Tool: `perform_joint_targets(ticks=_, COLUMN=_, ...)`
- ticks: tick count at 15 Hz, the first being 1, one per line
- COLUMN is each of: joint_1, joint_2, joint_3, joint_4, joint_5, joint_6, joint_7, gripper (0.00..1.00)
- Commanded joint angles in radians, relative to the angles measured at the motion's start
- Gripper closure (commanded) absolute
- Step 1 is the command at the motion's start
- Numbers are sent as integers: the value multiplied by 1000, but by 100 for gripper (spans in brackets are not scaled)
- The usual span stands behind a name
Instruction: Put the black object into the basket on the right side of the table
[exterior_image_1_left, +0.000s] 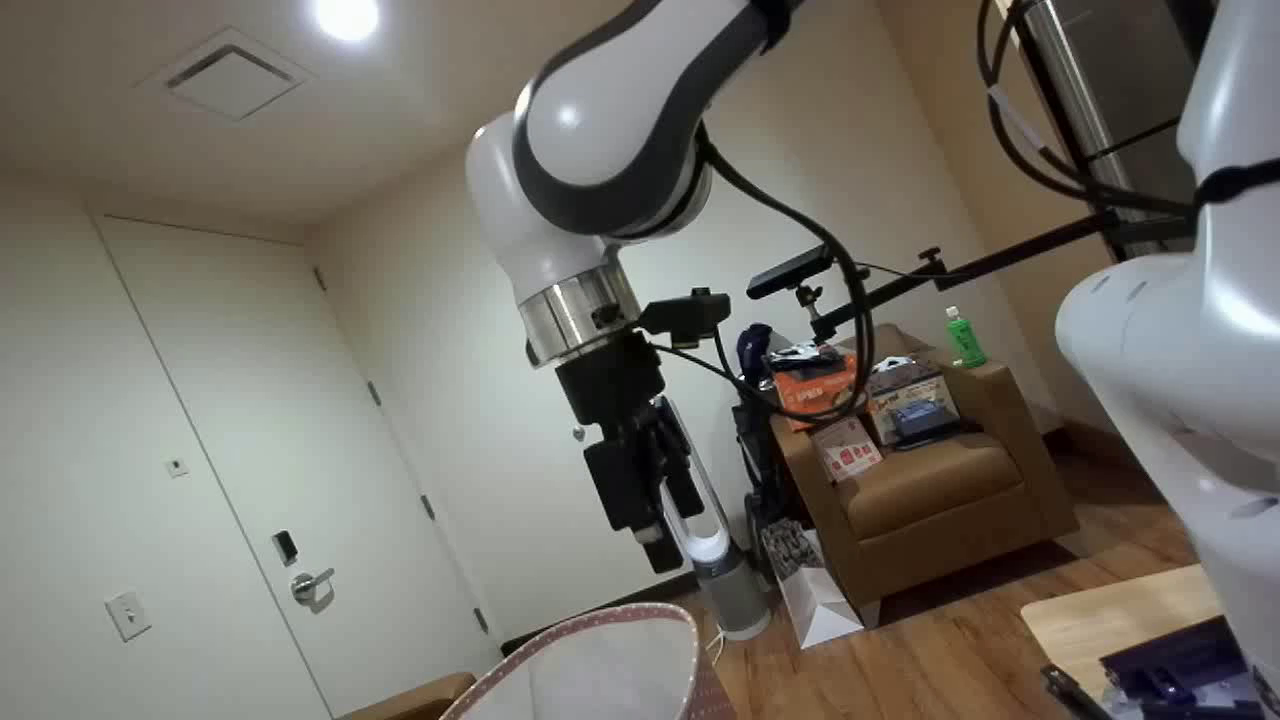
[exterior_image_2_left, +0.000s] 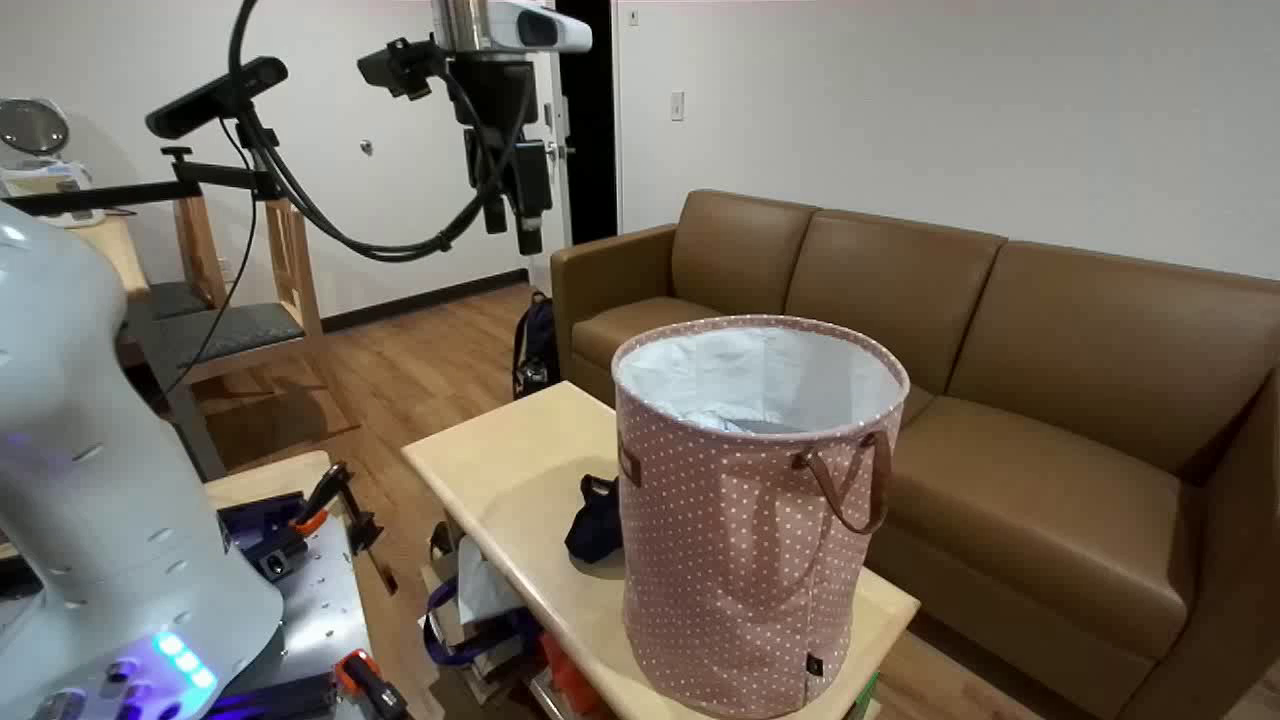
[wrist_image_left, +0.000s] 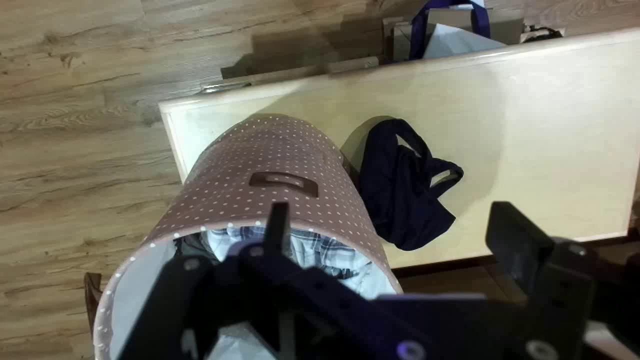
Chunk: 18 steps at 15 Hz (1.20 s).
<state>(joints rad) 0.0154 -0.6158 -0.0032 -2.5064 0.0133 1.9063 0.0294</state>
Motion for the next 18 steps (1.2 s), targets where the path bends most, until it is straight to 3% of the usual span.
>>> perform_joint_targets(ticks=1, joint_1=-5, joint_2=0, joint_3=4, joint_4=2, joint_5=3, joint_6=-3, joint_7=-3, gripper=0)
perform_joint_targets(ticks=13, joint_1=-13, joint_2=-3, joint_3=14, joint_4=2, joint_5=-11, joint_6=0, joint_7=16, gripper=0)
perform_joint_targets(ticks=18, joint_1=-34, joint_2=110, joint_3=-22, joint_4=102, joint_5=-6, joint_6=31, joint_7=-1, gripper=0)
